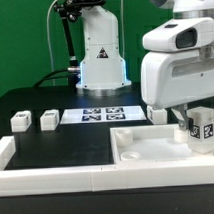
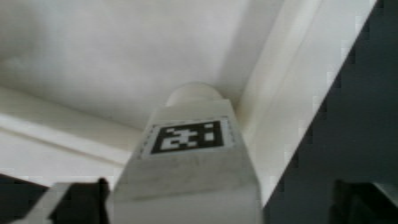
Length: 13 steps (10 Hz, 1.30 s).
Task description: Assemble square table
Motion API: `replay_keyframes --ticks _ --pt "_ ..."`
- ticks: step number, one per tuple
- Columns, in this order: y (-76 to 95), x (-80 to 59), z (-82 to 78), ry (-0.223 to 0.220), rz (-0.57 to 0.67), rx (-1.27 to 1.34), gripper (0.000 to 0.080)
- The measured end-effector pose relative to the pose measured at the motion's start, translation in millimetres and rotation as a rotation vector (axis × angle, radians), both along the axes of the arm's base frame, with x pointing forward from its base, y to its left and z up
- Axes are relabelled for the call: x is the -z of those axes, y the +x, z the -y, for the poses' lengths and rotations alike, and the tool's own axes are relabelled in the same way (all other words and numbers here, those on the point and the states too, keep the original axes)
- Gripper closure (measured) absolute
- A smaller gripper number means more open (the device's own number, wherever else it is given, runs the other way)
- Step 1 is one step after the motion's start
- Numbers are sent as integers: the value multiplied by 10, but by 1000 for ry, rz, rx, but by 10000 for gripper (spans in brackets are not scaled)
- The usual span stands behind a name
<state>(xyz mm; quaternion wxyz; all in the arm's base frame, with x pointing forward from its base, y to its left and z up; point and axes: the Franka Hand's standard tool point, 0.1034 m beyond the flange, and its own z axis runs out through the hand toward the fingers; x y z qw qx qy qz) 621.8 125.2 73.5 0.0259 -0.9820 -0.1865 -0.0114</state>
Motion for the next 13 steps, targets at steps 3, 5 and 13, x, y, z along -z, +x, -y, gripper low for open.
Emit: replay_keyframes --ticks 3,5,13 --pt "1 5 8 -1 0 1 451" --pt "1 8 14 0 -2 32 508" --pt "17 22 24 12 -27 706 508"
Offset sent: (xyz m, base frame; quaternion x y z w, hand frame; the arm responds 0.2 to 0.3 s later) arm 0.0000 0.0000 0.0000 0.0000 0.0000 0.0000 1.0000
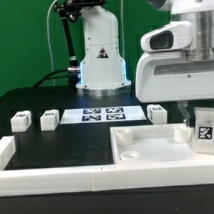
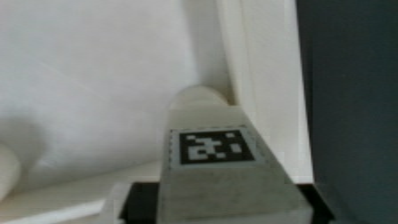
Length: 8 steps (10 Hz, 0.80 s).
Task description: Assemble square table
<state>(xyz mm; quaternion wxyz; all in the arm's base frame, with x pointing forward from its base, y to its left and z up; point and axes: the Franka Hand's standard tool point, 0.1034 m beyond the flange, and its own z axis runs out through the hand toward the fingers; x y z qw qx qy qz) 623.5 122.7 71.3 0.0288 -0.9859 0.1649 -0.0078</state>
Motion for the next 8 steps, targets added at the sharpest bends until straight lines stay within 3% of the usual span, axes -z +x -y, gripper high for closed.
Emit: replay_keyframes --ticks 6,7,8 --pt "1 9 21 28 -33 473 508" --pt "-1 10 12 32 -36 504 432" --pt "-2 12 9 32 -36 491 432"
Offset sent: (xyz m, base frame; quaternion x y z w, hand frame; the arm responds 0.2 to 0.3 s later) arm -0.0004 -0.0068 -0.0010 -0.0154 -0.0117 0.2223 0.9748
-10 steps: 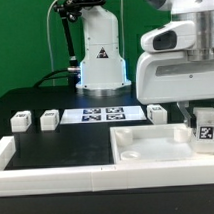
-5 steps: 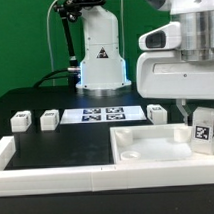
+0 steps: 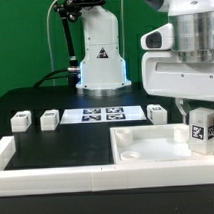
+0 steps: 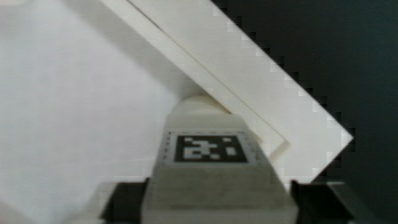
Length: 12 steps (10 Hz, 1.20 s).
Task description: Assemble square table
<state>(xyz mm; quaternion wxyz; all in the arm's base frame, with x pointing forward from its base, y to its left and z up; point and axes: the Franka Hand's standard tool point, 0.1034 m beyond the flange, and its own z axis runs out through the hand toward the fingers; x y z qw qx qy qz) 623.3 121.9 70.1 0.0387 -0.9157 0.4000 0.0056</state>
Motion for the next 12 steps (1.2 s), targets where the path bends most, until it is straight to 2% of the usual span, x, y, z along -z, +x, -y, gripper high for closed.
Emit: replay_keyframes --ticks 2,4,5,8,12 --pt "-23 3 -7 -3 -7 -114 181" --pt "-20 -2 -16 -4 1 -194 159" --pt "-9 -9 -7 -6 17 -344 151" --pt "-18 4 -9 -11 28 -531 150" --pt "-37 0 -123 -67 41 -874 150"
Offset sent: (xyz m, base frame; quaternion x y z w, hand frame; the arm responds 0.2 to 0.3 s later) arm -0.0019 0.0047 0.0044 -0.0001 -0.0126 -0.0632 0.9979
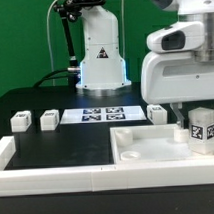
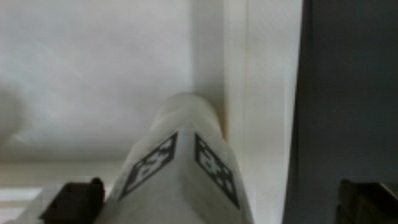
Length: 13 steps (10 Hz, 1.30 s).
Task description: Assemble square table
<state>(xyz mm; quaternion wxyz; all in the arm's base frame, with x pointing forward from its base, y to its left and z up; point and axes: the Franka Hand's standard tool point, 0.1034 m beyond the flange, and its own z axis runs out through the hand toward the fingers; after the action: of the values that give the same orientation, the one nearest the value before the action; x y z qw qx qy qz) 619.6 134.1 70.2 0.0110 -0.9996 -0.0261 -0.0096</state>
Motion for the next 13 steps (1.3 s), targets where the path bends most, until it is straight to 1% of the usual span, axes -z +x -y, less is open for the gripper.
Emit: replay_keyframes --ticks 1,2,5,7,10,12,13 --pt "2 -2 -3 -14 4 -97 150" --pt "11 -9 3 -15 7 -170 150" --pt "36 -14 98 -20 11 -410 150" --pt "44 -14 142 -23 12 -521 150" --pt "43 -7 164 -23 12 -555 163" --pt "41 -3 164 -23 11 -554 512" --pt "39 -1 164 -22 10 -524 508"
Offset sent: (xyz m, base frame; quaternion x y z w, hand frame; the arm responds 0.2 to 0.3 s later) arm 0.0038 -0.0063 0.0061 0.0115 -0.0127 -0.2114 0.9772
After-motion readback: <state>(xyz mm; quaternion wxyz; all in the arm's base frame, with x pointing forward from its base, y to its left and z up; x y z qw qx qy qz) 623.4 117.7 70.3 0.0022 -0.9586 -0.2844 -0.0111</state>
